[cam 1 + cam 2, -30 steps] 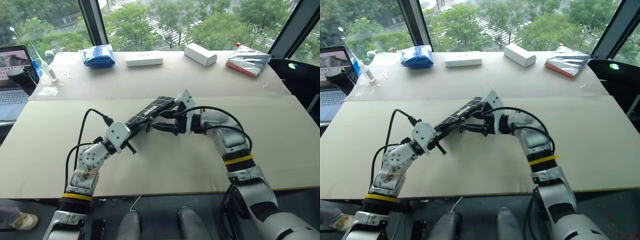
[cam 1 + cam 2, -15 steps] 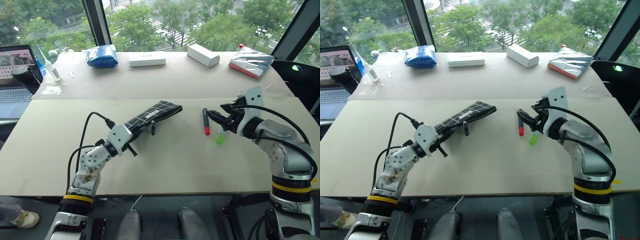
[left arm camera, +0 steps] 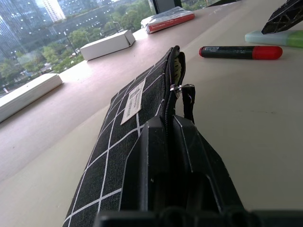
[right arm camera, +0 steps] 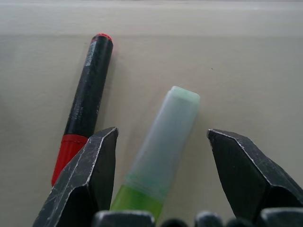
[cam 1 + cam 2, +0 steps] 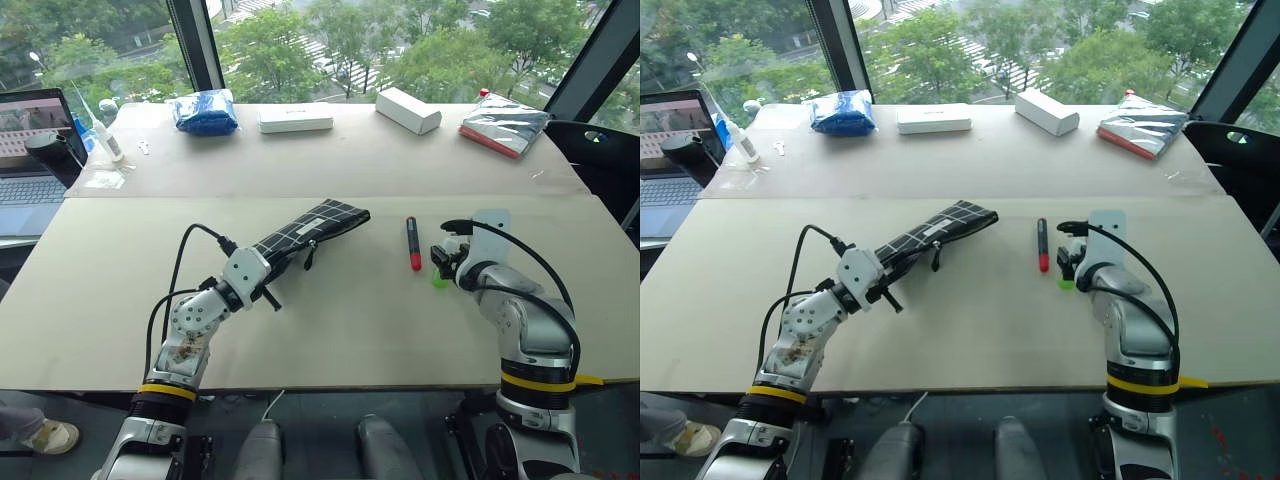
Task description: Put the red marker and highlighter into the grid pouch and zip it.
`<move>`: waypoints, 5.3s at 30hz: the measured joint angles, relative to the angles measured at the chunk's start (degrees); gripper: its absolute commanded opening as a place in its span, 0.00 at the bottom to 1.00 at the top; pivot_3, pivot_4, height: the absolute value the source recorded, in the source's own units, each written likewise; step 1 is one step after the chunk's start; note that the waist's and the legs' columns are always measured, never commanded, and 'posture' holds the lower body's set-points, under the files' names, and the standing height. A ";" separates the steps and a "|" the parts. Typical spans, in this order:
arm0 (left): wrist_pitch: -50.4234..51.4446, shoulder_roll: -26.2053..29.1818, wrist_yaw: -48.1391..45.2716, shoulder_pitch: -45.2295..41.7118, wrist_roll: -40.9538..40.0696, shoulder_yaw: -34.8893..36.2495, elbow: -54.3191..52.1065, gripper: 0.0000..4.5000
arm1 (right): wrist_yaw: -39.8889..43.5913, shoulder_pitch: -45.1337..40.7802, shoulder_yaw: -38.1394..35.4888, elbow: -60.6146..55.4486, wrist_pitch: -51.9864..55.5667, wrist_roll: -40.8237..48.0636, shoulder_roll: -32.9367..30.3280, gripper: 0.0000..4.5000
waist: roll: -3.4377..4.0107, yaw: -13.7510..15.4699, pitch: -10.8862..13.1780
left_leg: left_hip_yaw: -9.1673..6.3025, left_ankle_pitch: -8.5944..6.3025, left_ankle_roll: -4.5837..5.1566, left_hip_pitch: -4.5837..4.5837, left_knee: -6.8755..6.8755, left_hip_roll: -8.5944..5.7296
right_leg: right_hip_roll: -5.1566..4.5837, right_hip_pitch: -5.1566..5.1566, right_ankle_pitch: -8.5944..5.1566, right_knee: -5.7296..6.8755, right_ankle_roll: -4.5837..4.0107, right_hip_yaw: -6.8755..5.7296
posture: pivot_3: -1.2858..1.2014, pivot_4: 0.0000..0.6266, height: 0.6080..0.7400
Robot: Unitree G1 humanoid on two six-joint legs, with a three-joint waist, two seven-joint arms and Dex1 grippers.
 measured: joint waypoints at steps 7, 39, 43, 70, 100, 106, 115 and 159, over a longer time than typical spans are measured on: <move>0.00 -0.30 0.78 0.24 0.02 0.00 -0.07 0.00 | -0.83 -0.07 0.11 2.66 -0.32 -0.22 1.22 0.75 | 0.00 -0.05 0.00 | 0.00 0.00 0.00 0.00 0.00 0.00 | 0.00 0.00 0.00 0.00 0.00 0.00 | 0.52 0.24 1.00; 0.18 -0.12 0.43 2.05 -0.14 0.14 -2.75 0.00 | 20.22 -4.24 13.63 7.58 -43.64 -7.40 -15.74 0.24 | 0.11 -1.23 0.07 | 0.02 -0.01 0.01 0.01 -0.13 0.00 | -0.02 0.06 -0.02 -0.22 0.04 -0.01 | 0.52 0.24 1.00; 0.55 0.50 -0.56 2.68 -0.19 0.14 -5.08 0.00 | 25.94 -5.13 22.02 13.91 -58.66 -15.15 -21.50 0.24 | 0.09 -1.10 0.09 | 0.04 -0.01 0.01 0.01 -0.08 -0.02 | -0.04 0.07 -0.02 -0.22 0.04 0.01 | 0.52 0.24 1.00; 2.70 1.03 -0.38 4.51 -0.26 0.46 -9.05 0.00 | 41.69 -4.21 23.01 19.93 -74.19 -11.20 -22.56 0.24 | 0.08 -0.40 0.09 | 0.02 -0.01 0.01 0.08 -0.06 -0.01 | -0.02 0.12 0.01 -0.15 0.00 0.01 | 0.52 0.24 1.00; 2.73 1.12 -1.42 4.30 -0.11 -1.27 -9.03 0.00 | 40.18 -16.63 33.88 32.69 -82.22 -26.44 -14.26 0.24 | 0.09 -0.08 0.09 | 0.02 0.00 0.00 0.09 -0.03 0.00 | -0.02 0.09 0.02 -0.10 -0.02 0.00 | 0.52 0.24 1.00; 2.74 1.55 -2.07 4.31 -0.12 -1.27 -8.94 0.00 | 35.79 -20.76 38.33 37.81 -91.83 -33.71 -13.00 0.24 | 0.09 -0.01 0.09 | 0.02 0.00 -0.01 0.10 -0.01 -0.01 | -0.03 0.09 0.03 -0.07 -0.03 0.00 | 0.52 0.24 1.00; 2.75 1.60 -3.08 4.29 -1.40 -0.93 -8.92 0.00 | 27.84 -25.61 40.45 47.12 -102.41 -39.72 -11.55 0.60 | 0.09 -0.10 0.09 | 0.02 0.00 -0.01 0.10 -0.03 0.00 | -0.03 0.09 0.04 -0.06 -0.04 0.01 | 0.52 0.24 1.00; 2.81 1.11 -2.44 4.48 -2.15 -0.75 -9.07 0.00 | 7.85 -10.66 12.13 22.58 -18.23 0.10 -5.48 0.89 | 0.09 -0.92 0.09 | 0.00 0.00 0.01 0.04 0.06 -0.03 | -0.01 0.06 0.03 0.04 -0.03 0.02 | 0.52 0.24 1.00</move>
